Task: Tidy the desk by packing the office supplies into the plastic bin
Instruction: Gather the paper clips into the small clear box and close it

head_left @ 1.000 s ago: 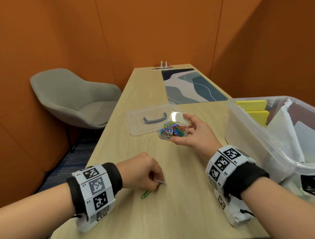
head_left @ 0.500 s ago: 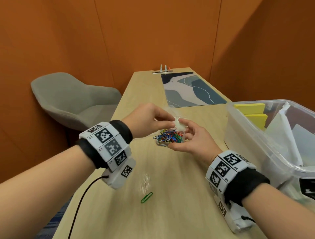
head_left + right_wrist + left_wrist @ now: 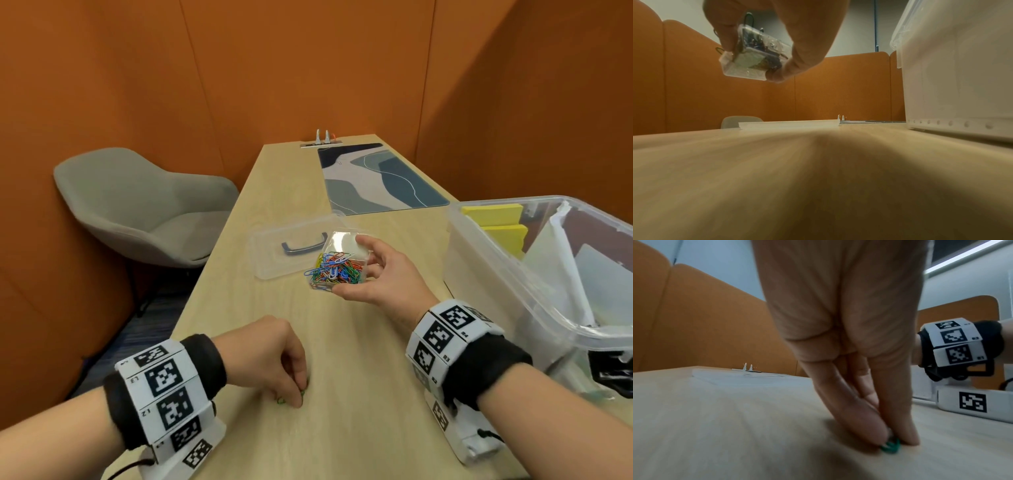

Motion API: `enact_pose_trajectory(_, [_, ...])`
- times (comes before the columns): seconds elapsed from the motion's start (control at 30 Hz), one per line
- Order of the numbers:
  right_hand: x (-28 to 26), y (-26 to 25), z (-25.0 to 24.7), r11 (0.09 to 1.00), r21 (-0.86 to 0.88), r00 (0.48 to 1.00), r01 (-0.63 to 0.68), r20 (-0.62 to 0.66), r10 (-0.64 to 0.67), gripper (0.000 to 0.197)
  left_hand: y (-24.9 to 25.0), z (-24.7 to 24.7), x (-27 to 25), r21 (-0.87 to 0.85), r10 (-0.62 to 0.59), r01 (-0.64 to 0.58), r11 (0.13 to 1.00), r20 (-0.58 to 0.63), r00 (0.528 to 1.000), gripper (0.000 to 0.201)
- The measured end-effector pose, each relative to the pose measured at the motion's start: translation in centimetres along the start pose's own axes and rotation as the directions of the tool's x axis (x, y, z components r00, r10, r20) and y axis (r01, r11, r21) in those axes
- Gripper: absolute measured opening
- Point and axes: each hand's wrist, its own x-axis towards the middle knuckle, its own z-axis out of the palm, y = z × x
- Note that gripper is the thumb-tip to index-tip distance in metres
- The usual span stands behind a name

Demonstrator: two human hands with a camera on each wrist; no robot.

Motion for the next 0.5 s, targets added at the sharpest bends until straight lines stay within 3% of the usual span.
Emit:
enact_pose_trajectory(0.17, [0.1, 0.1, 0.0, 1.000, -0.017, 1.000, -0.002, 0.003, 0.002, 0.091, -0.2, -0.8, 0.3, 0.182, -0.002, 0.024, 0.983, -0.121, 0.993, 0.014])
enact_pose_trajectory(0.23, [0.2, 0.1, 0.0, 1.000, -0.015, 1.000, -0.005, 0.008, 0.005, 0.091, -0.2, -2.6, 0.5, 0.110, -0.014, 0.044, 0.993, -0.262, 0.965, 0.010])
enact_pose_trajectory(0.27, [0.2, 0.1, 0.1, 1.000, -0.019, 1.000, -0.004, 0.006, 0.005, 0.090, 0.0, -3.8, 0.7, 0.024, -0.029, 0.041, 0.999, -0.379, 0.925, 0.013])
enact_pose_trajectory(0.33, [0.2, 0.1, 0.1, 0.999, -0.037, 1.000, -0.004, 0.002, 0.004, 0.089, 0.7, -6.2, 1.3, -0.084, -0.031, -0.028, 0.996, -0.628, 0.777, 0.015])
enact_pose_trajectory(0.37, [0.2, 0.1, 0.2, 0.999, -0.044, 1.000, -0.003, 0.003, 0.003, 0.089, 1.4, -7.2, 1.6, -0.108, -0.014, -0.087, 0.990, -0.698, 0.716, 0.012])
enact_pose_trajectory(0.4, [0.1, 0.1, 0.2, 0.999, -0.042, 1.000, 0.002, 0.002, -0.002, 0.088, 2.2, -7.8, 1.9, -0.123, 0.014, -0.149, 0.981, -0.724, 0.690, 0.010])
enact_pose_trajectory(0.5, [0.1, 0.1, 0.1, 1.000, 0.001, 1.000, 0.012, -0.011, -0.012, 0.088, 4.3, -7.9, 3.3, -0.124, 0.111, -0.258, 0.958, -0.671, 0.733, 0.006])
